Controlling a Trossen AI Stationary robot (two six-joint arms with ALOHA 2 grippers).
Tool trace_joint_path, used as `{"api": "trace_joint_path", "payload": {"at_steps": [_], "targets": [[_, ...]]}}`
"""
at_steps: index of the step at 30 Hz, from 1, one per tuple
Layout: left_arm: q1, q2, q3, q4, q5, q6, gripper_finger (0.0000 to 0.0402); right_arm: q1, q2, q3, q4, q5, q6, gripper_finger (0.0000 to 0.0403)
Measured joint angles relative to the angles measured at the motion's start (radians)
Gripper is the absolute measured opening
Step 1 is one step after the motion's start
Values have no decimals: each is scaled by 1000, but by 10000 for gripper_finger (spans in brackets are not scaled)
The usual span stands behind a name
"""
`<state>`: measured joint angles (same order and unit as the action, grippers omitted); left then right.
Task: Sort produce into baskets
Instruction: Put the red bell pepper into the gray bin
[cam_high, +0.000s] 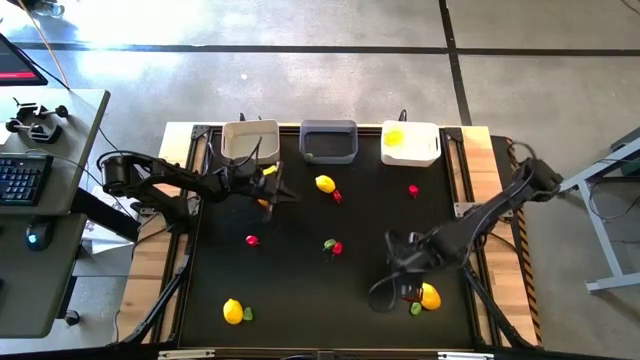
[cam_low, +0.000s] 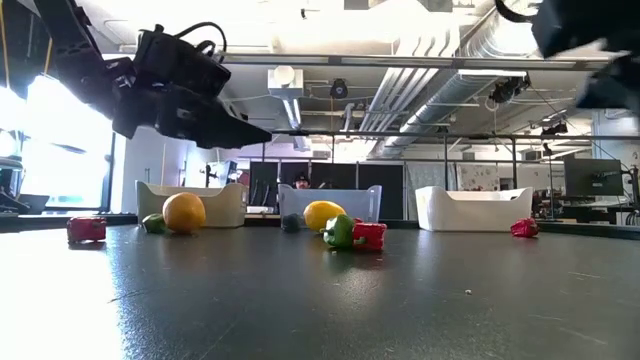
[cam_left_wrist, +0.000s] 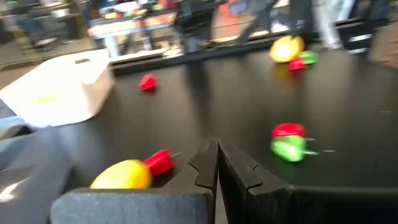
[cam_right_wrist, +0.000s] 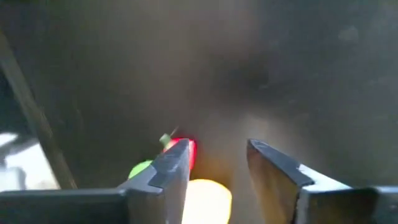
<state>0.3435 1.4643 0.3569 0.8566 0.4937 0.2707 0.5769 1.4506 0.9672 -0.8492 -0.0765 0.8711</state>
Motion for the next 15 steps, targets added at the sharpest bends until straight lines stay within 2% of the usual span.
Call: {"api": "trace_joint_path", "payload": {"at_steps": [6,15], "targets": [[0,6,0,-5,10,1,0,46,82,0,81,-100,23,166],[0,32,0,-8,2,-1,0,67,156,0,125,-139,97,167]]}}
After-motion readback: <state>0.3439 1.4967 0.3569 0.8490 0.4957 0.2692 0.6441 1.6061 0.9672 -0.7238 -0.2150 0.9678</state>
